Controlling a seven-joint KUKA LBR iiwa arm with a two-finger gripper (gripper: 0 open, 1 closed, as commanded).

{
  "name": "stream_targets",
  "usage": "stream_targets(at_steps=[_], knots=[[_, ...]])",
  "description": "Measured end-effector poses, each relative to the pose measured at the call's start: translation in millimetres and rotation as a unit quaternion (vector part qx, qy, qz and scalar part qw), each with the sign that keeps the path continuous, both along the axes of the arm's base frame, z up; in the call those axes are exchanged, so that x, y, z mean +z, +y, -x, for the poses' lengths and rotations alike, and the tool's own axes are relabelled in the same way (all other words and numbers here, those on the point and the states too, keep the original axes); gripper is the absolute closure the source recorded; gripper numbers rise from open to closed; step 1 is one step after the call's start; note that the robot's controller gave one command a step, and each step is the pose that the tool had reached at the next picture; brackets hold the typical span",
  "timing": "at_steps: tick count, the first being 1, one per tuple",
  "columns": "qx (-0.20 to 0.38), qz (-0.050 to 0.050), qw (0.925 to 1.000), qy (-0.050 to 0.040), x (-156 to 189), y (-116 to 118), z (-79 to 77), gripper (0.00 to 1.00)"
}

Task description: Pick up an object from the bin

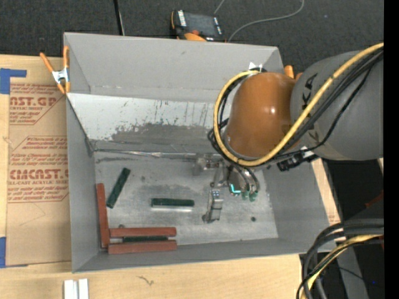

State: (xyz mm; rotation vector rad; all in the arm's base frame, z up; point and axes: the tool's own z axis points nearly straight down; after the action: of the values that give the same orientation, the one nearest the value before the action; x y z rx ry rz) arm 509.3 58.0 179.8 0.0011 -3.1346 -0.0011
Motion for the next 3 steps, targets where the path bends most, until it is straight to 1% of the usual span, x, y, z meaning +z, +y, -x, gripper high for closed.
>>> stream_targets(at_steps=[1, 2, 3], knots=[[0.051, 0.000, 0.9987, -0.0025, -112.4, 20.0, -49.8, 0.00], [0.051, -0.001, 0.9987, -0.0039, -107.6, 20.0, -50.2, 1.00], [0.227, -0.001, 0.9739, -0.0077, 16.4, 41.2, -59.3, 1.00]])
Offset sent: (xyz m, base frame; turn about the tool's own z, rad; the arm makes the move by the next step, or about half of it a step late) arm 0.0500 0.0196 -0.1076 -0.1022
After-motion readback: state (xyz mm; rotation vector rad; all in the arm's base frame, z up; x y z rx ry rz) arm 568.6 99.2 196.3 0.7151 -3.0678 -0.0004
